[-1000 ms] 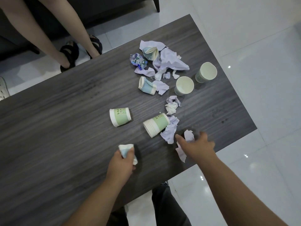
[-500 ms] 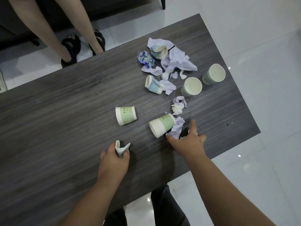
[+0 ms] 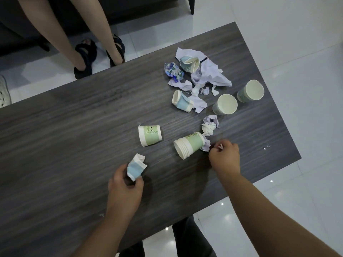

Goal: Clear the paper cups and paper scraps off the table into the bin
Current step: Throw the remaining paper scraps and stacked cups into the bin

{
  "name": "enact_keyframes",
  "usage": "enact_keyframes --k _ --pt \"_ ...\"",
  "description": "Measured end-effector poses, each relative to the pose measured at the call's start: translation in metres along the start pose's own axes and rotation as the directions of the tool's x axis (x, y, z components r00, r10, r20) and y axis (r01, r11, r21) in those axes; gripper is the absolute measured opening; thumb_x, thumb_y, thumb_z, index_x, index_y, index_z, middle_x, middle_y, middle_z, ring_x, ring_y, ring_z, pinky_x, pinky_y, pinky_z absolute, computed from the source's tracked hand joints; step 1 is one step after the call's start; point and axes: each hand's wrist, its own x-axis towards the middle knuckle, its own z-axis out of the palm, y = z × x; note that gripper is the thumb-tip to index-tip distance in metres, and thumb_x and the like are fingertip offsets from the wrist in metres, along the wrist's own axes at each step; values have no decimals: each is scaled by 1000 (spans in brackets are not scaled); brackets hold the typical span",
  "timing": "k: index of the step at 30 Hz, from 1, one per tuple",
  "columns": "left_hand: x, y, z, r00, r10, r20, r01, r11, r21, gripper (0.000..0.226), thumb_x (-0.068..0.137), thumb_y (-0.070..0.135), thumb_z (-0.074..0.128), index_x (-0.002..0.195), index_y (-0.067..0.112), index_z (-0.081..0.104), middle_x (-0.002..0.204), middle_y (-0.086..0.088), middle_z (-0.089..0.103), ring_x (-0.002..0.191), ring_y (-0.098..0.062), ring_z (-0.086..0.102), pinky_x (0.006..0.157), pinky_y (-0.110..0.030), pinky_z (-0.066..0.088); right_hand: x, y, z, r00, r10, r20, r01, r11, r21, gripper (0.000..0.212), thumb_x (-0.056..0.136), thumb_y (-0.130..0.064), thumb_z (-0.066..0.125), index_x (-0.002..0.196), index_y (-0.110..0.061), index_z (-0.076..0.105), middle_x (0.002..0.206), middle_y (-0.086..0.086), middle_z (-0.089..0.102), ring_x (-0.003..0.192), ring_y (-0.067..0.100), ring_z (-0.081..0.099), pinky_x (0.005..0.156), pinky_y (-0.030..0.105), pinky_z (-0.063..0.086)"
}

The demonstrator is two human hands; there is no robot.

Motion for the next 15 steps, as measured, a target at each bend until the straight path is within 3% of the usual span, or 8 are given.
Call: enact_keyframes --k 2,4,6,10,15 --pt "-2 0 1 1000 4 -21 -4 999 -44 52 93 23 78 141 33 60 131 2 66 116 -11 67 98 -34 56 5 -4 -11 1000 11 -10 -10 997 81 21 86 -13 51 91 -26 68 94 1 66 86 29 68 69 37 58" --pt "-4 0 5 999 -13 -36 9 993 -116 48 94 17 78 136 33 61 115 15 66 92 7 72 77 -15 54 10 -10 -19 999 -22 34 17 989 148 39 87 -19 50 113 -43 66 88 -5 69 79 23 71 64 34 60" --pt "-6 -3 10 998 -64 -21 58 977 -207 55 94 14 79 143 28 58 108 21 65 80 19 68 63 -6 45 17 -17 -23 985 -120 122 105 987 120 59 88 -25 49 136 -60 51 88 -9 71 73 16 70 64 31 59" --pt "-14 -6 17 994 -113 10 109 932 -346 57 93 13 80 140 33 55 114 17 67 86 28 61 71 -11 44 32 -29 -25 919 -238 314 234 971 52 81 86 -41 61 152 -69 22 103 -38 64 87 -9 67 69 9 47" --pt "-17 -3 21 971 -234 40 218 815 -536 71 89 20 85 142 49 47 105 14 63 83 28 59 70 -19 45 49 -33 -23 866 -265 425 310 950 -39 101 70 -50 62 151 -77 9 121 -9 66 92 9 65 74 26 47"
